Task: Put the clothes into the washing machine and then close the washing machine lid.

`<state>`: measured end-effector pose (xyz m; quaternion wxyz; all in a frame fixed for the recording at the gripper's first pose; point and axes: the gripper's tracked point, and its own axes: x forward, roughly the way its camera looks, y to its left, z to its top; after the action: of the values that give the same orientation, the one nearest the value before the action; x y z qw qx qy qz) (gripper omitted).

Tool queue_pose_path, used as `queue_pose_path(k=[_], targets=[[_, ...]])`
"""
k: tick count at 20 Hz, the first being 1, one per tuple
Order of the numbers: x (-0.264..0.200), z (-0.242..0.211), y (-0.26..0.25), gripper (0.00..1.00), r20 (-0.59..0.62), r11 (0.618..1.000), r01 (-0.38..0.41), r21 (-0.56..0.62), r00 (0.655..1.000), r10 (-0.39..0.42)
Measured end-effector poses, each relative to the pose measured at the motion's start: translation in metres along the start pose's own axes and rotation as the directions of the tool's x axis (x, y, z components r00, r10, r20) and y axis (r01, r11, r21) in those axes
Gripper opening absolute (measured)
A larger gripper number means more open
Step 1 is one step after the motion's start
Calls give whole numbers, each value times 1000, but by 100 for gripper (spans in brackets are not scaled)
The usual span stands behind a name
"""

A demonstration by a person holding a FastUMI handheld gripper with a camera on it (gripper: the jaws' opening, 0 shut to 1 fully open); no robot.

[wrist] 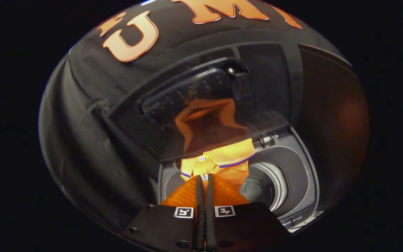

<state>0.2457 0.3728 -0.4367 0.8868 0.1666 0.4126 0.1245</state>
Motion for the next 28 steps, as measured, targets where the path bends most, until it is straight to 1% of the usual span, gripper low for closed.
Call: queue_pose_path(k=[4,8,12,19,20,21,23,26,28], targets=[[29,-37,-25,9,-93,998,58,23,994,-55],[46,-56,-38,9,-171,994,101,-43,979,-107],[59,-66,-46,9,-201,988,119,-94,970,-136],[68,-65,-52,9,-199,984,136,-114,967,-157],[69,-64,-50,16,-192,986,125,-112,971,-144],[69,-63,-53,21,-186,983,138,-121,970,-159],[68,-63,-59,52,-190,977,155,-145,965,-181],[64,-62,-58,100,-184,975,154,-158,966,-182],[61,-60,-60,99,-173,972,159,-175,967,-189]])
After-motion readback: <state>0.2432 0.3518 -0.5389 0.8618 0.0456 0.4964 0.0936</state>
